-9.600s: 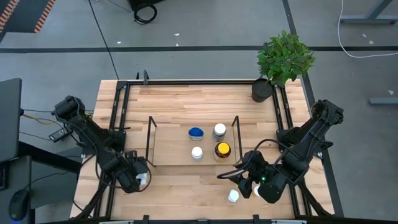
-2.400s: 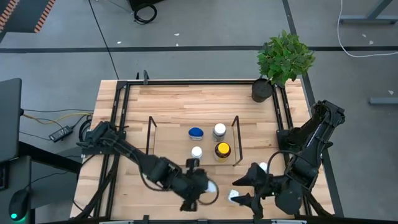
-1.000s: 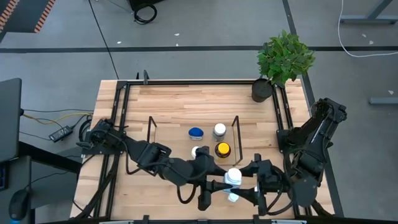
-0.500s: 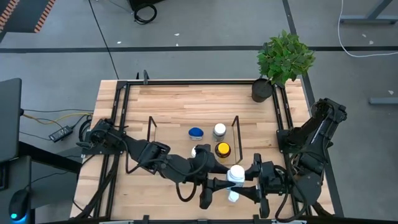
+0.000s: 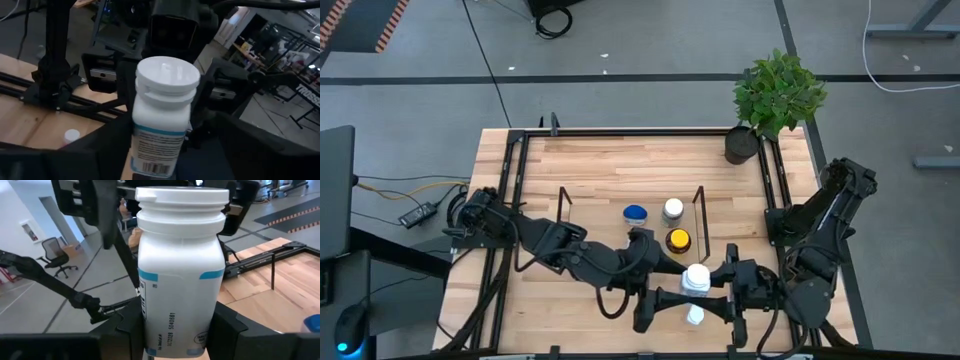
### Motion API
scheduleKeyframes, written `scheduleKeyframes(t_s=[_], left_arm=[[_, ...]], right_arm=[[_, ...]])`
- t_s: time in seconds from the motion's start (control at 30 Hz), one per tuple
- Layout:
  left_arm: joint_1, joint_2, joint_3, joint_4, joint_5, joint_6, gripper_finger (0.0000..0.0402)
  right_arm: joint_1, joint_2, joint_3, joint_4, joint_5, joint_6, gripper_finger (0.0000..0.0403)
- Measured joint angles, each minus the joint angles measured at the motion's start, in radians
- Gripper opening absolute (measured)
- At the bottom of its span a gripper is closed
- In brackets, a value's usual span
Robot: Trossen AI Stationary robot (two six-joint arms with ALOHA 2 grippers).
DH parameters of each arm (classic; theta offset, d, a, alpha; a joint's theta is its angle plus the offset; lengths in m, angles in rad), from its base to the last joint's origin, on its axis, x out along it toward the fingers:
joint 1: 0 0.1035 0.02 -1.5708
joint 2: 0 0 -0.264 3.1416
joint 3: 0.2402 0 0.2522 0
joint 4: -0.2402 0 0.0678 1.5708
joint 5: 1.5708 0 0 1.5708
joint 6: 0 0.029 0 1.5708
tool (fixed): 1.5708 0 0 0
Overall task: Pick and place medicine bottles onto shelf by color
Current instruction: Put the white and blue medicine bottle on the shelf
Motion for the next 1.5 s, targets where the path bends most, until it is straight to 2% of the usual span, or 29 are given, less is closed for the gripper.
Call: scheduleKeyframes(t_s=[0.13, 0.27, 0.4, 0.6, 0.73, 0.9, 1.2, 1.5], left_arm=[[0.008, -0.032, 0.0, -0.009, 0.005, 0.027, 0.0327], [0.019, -0.079, 0.002, -0.039, 0.004, 0.071, 0.034], [0.032, -0.105, 0.002, -0.07, 0.02, 0.131, 0.0338], [0.06, -0.103, 0.001, -0.234, 0.165, 0.1, 0.0337], [0.069, -0.1, -0.001, -0.263, 0.169, 0.106, 0.0337], [0.08, -0.101, 0.0, -0.314, 0.185, 0.106, 0.0337], [0.124, -0.093, 0.0, -0.327, 0.208, 0.135, 0.0337], [0.146, -0.093, 0.0, -0.407, 0.264, 0.166, 0.0335]], right_arm=[[0.0, -0.001, 0.001, -0.015, 0.002, 0.009, 0.016], [0.0, -0.001, 0.0, -0.076, -0.036, 0.052, 0.016], [-0.01, -0.001, 0.0, -0.15, -0.102, 0.122, 0.016], [-0.048, -0.001, 0.0, -0.159, -0.207, 0.126, 0.016], [-0.084, -0.001, 0.0, -0.183, -0.303, 0.124, 0.016], [-0.117, -0.001, 0.001, -0.186, -0.329, 0.095, 0.016], [-0.218, -0.001, 0.001, -0.185, -0.458, 0.055, 0.016], [-0.272, -0.002, 0.002, -0.185, -0.512, 0.038, 0.0161]])
